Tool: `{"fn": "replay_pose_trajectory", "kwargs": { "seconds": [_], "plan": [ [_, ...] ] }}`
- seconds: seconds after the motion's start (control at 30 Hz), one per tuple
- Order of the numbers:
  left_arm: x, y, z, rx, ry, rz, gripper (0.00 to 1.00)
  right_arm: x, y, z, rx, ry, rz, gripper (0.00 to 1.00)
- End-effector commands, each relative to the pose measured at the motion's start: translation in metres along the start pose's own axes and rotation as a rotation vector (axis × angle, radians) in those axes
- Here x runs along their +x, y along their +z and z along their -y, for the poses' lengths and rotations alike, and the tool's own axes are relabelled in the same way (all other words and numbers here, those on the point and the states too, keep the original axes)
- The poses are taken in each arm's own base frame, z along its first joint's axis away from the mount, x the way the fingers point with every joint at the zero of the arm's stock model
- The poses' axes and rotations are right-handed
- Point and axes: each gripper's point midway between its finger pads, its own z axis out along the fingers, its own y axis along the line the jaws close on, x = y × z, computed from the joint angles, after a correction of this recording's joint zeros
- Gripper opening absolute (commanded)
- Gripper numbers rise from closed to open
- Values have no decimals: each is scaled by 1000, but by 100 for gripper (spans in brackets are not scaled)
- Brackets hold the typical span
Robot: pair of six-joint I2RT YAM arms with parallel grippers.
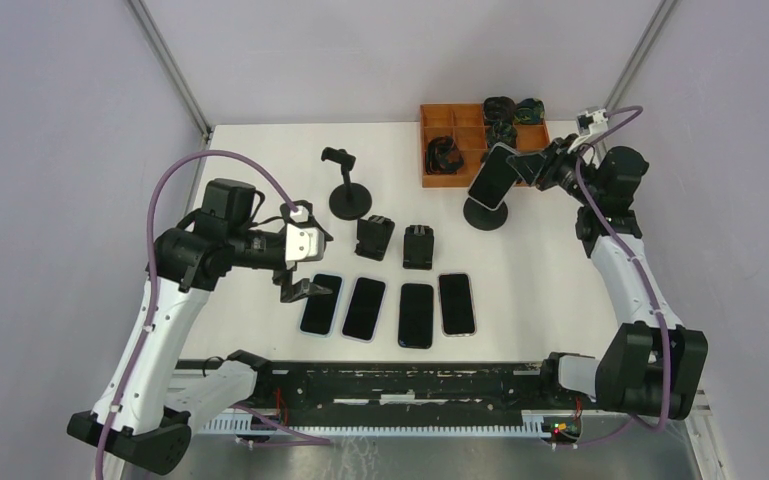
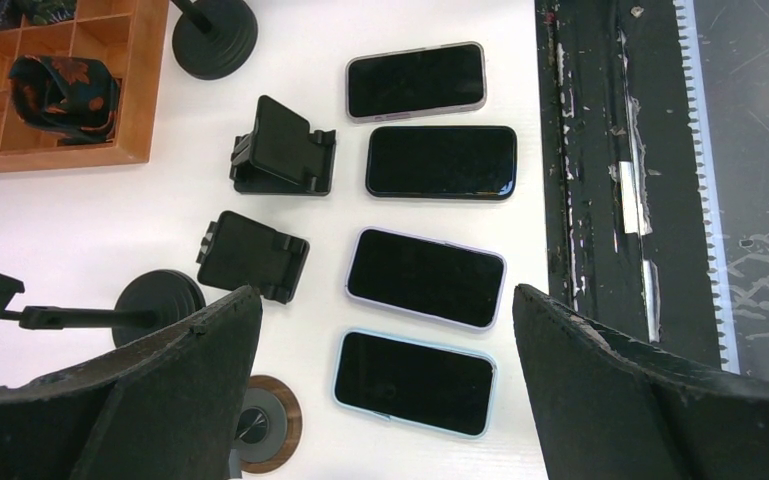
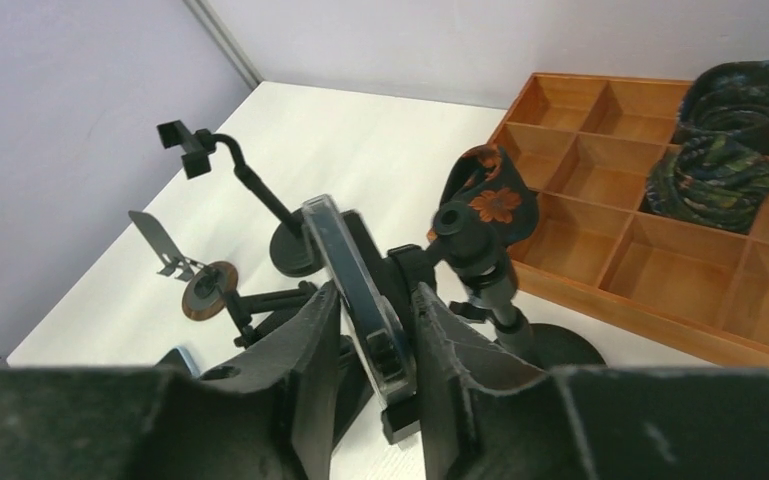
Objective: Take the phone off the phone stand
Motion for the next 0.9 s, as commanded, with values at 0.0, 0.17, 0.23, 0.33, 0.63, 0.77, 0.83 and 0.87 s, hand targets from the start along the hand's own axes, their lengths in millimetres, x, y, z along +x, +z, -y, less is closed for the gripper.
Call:
{"fn": "replay_pose_trajectory", "kwargs": {
  "seconds": [0.0, 0.17, 0.23, 0.33, 0.63, 0.77, 0.83, 0.87],
  "plan": [
    [-16, -3, 1, 10, 22, 45, 99, -11, 7, -9, -42, -36, 23, 31],
    [-16, -4, 1, 8, 24, 44, 99, -4, 7, -10, -41, -19, 8, 39],
    [-16, -4, 1, 9, 24, 46, 99, -3, 7, -12, -46, -21, 5, 44],
    [-16, -4, 2, 10, 24, 47, 99, 3, 7, -14, -49, -25, -3, 46],
    [-18, -4, 2, 10, 24, 52, 99, 9, 11, -15, -29, -34, -22, 34],
    [-19, -4, 3, 13, 23, 56, 100, -9, 10, -22, -21, -41, 7, 10],
    [-19, -4, 3, 18, 27, 61, 100, -25, 8, -32, -34, -30, 44, 0],
    [-19, -3, 3, 19, 29, 63, 100, -37, 6, -37, -39, -25, 67, 0]
  ]
}}
